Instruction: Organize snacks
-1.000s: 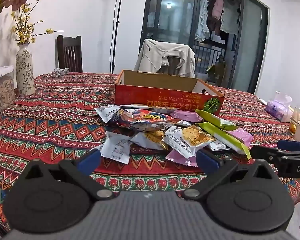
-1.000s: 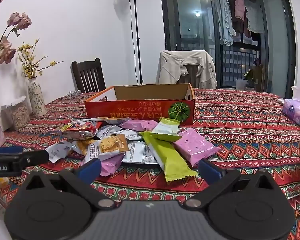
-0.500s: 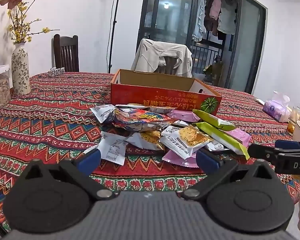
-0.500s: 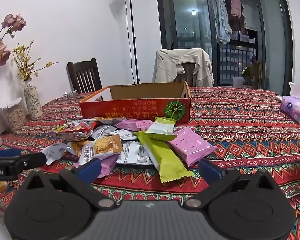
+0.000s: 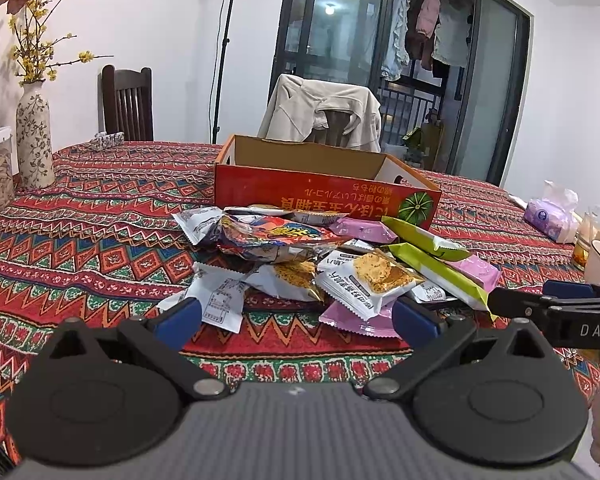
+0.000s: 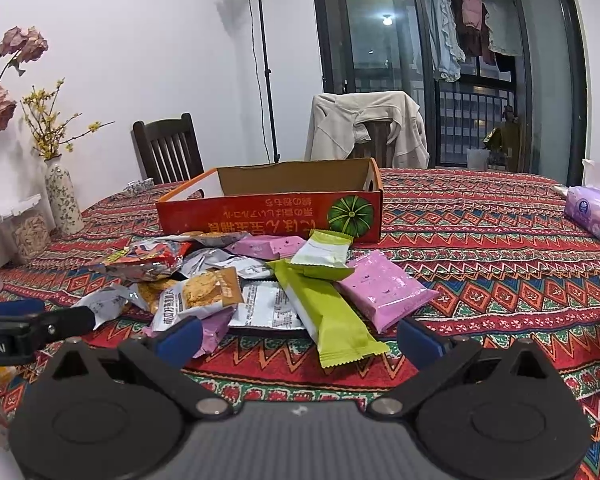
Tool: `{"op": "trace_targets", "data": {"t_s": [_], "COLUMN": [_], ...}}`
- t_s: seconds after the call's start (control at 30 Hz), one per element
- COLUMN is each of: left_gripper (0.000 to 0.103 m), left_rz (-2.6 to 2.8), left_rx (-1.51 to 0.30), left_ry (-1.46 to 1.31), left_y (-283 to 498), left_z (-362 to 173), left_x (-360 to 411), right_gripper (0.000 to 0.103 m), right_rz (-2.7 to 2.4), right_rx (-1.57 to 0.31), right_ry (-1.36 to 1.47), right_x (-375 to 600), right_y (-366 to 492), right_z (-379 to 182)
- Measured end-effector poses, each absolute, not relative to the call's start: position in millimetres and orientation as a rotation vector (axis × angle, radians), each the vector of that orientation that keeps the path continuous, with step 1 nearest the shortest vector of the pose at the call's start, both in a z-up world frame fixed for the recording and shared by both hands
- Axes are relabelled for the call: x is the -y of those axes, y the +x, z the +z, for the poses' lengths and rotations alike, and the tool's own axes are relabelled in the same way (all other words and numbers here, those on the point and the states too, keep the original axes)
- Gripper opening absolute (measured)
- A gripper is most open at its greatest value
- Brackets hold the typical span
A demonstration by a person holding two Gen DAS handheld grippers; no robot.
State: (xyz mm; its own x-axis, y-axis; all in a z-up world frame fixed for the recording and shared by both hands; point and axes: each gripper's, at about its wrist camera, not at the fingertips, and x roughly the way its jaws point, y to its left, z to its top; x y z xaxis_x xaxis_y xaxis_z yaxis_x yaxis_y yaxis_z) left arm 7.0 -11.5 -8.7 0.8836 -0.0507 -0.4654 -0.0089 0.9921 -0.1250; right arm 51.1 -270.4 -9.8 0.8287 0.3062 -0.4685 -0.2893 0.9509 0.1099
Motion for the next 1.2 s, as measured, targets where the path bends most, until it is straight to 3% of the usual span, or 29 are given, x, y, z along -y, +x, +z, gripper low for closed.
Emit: {"op": "trace_targets", "data": {"t_s": [1.2], "left_gripper": [0.103], "left_rz": [-0.027], "left_rx": [-0.482], "left_ry": [-0.122], "left_y": [6.4], "left_z": [-7.7], "left_x": [14.8], "right_gripper": [0.103], "right_rz": [0.312], "right_rx": [-0.501], "right_ry": [0.042], "right_x": [271.6], "right_y": [49.4], "right_z": [-9.7]}}
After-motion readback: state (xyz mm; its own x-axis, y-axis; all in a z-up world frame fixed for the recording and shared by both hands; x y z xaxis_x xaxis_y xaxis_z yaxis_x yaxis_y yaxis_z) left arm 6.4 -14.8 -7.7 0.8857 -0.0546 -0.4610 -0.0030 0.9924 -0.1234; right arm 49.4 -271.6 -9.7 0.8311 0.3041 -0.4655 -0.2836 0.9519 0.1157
